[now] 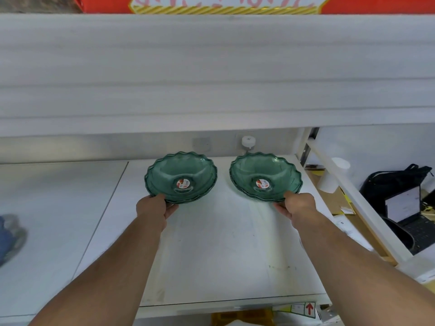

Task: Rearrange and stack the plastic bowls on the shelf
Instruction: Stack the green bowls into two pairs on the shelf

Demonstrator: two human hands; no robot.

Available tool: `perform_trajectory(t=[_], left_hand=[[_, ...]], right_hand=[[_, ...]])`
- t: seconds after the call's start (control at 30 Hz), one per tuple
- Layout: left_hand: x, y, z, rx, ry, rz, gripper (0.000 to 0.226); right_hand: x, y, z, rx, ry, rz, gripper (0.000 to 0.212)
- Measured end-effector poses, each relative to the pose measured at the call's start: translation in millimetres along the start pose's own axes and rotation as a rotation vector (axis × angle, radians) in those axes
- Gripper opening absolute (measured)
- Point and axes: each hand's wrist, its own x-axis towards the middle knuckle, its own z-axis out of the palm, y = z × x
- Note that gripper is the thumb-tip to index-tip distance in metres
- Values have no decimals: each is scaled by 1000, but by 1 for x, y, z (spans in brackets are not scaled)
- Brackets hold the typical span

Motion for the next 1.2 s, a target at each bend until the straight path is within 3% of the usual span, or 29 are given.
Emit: perform_trajectory(t=[0.43,0.8,0.87,0.97,1.07,1.2], left_hand=[[8,-2,12,4,5,-17,34],[3,4,-4,148,21,-58,45],[-2,7,-14,292,15,-16,44],[-10,13,-33,702,25,160,52],[-19,21,-55,1111,-63,308,62],[-29,31,-79,1536,-204,392,69]], right_hand=[[6,-4,5,44,-40,25,18],[-26,10,6,0,40,11,39],[-40,17,9,-133,65,-21,43],[-69,27,19,-405,65,-164,39],[-101,36,34,-600,-38,-321,31],[-131,38,56,-962,-246,-419,64]])
